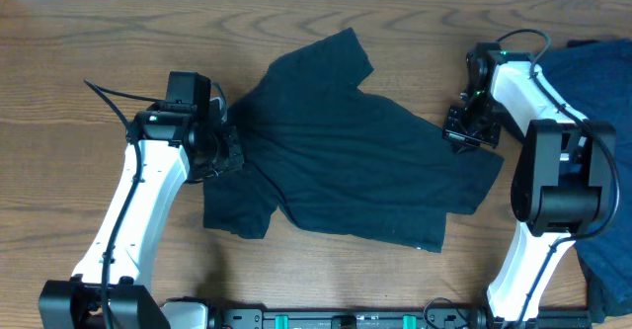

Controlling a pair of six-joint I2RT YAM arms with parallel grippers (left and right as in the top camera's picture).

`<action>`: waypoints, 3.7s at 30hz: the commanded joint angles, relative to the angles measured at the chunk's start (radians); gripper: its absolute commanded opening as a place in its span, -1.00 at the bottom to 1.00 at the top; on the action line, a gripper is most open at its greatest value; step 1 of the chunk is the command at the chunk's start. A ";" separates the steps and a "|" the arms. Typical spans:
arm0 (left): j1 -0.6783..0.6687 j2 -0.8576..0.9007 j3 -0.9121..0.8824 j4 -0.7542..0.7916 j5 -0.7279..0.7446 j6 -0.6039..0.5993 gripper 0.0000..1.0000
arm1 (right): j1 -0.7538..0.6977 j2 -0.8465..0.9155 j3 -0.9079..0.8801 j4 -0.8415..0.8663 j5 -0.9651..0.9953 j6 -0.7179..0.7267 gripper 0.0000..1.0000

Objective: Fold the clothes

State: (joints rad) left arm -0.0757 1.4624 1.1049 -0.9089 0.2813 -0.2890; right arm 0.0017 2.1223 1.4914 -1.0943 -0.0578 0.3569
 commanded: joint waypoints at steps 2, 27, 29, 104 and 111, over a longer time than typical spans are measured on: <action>-0.002 0.006 -0.003 0.009 -0.013 -0.001 -0.34 | 0.017 -0.028 -0.067 0.097 0.066 0.047 -0.98; -0.002 0.027 -0.004 0.107 -0.013 0.000 -0.34 | 0.016 0.037 -0.172 0.852 0.069 -0.051 -0.98; -0.002 0.037 -0.004 0.122 -0.013 0.000 -0.34 | 0.016 0.040 -0.172 0.908 0.069 -0.087 -0.98; -0.002 0.322 -0.003 0.235 -0.012 0.071 -0.53 | -0.275 -0.490 -0.753 0.090 -0.065 0.177 -0.97; -0.002 0.295 -0.003 0.124 0.008 0.071 -0.53 | -0.277 -0.490 -0.753 0.111 -0.024 0.158 -0.97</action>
State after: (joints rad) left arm -0.0761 1.7840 1.1046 -0.7452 0.2802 -0.2314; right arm -0.2653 1.6218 0.7319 -0.9977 -0.1474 0.5301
